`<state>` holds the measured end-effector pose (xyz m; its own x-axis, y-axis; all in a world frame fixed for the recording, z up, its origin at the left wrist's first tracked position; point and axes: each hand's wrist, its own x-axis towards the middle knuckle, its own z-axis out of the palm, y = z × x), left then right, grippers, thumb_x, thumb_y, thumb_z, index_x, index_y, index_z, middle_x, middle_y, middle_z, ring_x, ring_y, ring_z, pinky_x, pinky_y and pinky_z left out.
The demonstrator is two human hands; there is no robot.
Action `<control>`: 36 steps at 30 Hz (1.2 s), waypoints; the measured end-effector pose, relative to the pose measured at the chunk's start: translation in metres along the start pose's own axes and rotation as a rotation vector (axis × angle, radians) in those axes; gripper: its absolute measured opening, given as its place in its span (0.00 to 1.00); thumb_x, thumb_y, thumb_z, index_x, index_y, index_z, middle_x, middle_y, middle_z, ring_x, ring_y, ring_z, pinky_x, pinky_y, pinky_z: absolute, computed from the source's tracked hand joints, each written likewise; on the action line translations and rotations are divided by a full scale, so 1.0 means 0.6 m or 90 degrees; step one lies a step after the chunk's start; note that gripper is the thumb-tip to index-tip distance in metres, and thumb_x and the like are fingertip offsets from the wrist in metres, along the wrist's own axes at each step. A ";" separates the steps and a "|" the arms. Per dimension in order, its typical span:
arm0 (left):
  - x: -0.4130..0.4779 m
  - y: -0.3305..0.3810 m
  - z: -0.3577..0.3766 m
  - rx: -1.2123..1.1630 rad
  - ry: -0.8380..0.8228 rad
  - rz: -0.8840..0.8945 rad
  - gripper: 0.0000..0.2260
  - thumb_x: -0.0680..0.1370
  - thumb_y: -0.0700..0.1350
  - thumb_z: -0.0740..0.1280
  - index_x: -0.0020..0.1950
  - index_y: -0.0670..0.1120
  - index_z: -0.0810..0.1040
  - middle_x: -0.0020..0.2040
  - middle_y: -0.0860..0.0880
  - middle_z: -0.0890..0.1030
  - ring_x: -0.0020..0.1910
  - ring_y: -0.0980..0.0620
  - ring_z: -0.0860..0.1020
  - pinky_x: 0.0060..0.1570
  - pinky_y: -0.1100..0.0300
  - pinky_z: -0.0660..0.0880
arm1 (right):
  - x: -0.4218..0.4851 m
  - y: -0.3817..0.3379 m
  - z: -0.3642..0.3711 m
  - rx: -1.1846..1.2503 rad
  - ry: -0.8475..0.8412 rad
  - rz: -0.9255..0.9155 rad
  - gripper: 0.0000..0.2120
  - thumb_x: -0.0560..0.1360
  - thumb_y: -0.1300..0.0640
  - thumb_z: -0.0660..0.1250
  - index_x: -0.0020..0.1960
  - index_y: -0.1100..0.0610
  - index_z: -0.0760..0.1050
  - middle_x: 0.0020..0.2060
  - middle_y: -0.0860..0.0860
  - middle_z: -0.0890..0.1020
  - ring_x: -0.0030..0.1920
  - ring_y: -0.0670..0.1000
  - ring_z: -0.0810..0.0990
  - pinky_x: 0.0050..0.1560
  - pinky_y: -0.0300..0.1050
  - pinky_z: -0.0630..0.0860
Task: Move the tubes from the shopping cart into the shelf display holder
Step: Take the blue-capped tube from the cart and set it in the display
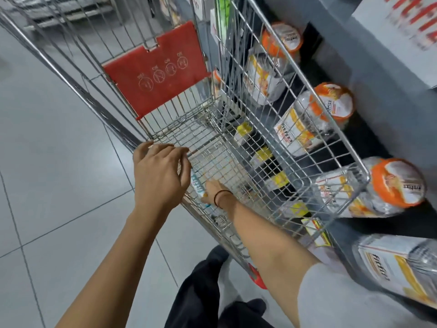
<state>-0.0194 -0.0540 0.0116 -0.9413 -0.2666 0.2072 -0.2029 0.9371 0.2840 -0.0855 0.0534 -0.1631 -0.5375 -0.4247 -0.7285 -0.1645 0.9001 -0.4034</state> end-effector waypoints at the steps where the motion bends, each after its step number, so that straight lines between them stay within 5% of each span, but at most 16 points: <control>1: -0.001 -0.001 0.000 -0.002 0.006 0.004 0.14 0.76 0.46 0.58 0.47 0.44 0.83 0.43 0.47 0.84 0.48 0.47 0.78 0.59 0.50 0.60 | 0.006 0.004 0.010 -0.003 -0.004 0.004 0.21 0.72 0.55 0.70 0.61 0.61 0.70 0.58 0.59 0.75 0.55 0.58 0.77 0.46 0.44 0.70; 7: 0.000 0.000 0.002 0.002 0.022 0.003 0.14 0.75 0.46 0.59 0.47 0.44 0.83 0.43 0.47 0.84 0.48 0.47 0.79 0.59 0.51 0.59 | 0.014 0.013 -0.001 0.085 -0.008 0.028 0.17 0.73 0.60 0.68 0.60 0.62 0.73 0.46 0.56 0.78 0.42 0.52 0.75 0.28 0.37 0.68; 11: 0.001 0.003 -0.001 0.002 0.020 0.003 0.14 0.76 0.46 0.58 0.47 0.43 0.83 0.42 0.47 0.84 0.48 0.47 0.78 0.60 0.50 0.59 | -0.017 0.029 -0.027 0.246 -0.045 0.045 0.22 0.71 0.63 0.70 0.63 0.62 0.72 0.59 0.59 0.79 0.52 0.56 0.79 0.52 0.45 0.78; 17: 0.001 0.004 -0.007 0.021 -0.005 0.003 0.14 0.75 0.46 0.59 0.47 0.44 0.83 0.42 0.47 0.84 0.49 0.47 0.79 0.60 0.49 0.59 | -0.093 0.053 -0.068 0.405 -0.010 0.054 0.22 0.71 0.62 0.70 0.64 0.63 0.70 0.61 0.61 0.78 0.59 0.58 0.78 0.59 0.54 0.77; 22: 0.005 0.007 -0.006 0.039 -0.050 -0.003 0.16 0.76 0.49 0.57 0.50 0.43 0.82 0.46 0.45 0.84 0.52 0.44 0.78 0.58 0.47 0.60 | -0.174 0.063 -0.114 0.462 0.047 0.030 0.22 0.72 0.64 0.69 0.64 0.65 0.69 0.60 0.62 0.78 0.57 0.57 0.79 0.59 0.51 0.77; 28: 0.021 0.037 -0.006 -0.020 -0.109 -0.025 0.18 0.80 0.48 0.60 0.64 0.40 0.74 0.63 0.40 0.76 0.65 0.40 0.69 0.60 0.42 0.63 | -0.283 0.069 -0.174 0.427 0.173 -0.026 0.20 0.73 0.63 0.69 0.63 0.65 0.70 0.53 0.58 0.79 0.50 0.50 0.76 0.45 0.35 0.76; 32: 0.041 0.095 -0.013 -0.064 -0.112 0.035 0.19 0.80 0.48 0.58 0.64 0.37 0.74 0.62 0.38 0.76 0.64 0.39 0.70 0.61 0.43 0.65 | -0.358 0.084 -0.210 0.455 0.280 -0.064 0.18 0.73 0.64 0.69 0.61 0.66 0.72 0.45 0.52 0.77 0.45 0.49 0.76 0.34 0.25 0.73; 36: 0.069 0.191 -0.026 -0.132 -0.107 0.149 0.21 0.76 0.48 0.56 0.62 0.38 0.76 0.60 0.38 0.78 0.60 0.40 0.73 0.58 0.43 0.70 | -0.441 0.115 -0.240 0.510 0.397 -0.079 0.17 0.71 0.64 0.71 0.59 0.63 0.74 0.44 0.51 0.80 0.41 0.46 0.78 0.38 0.27 0.75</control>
<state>-0.0773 0.0388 0.0671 -0.9906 0.0067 0.1366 0.0661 0.8980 0.4351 -0.0735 0.2417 0.0817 -0.9265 -0.1788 -0.3310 0.2300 0.4271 -0.8745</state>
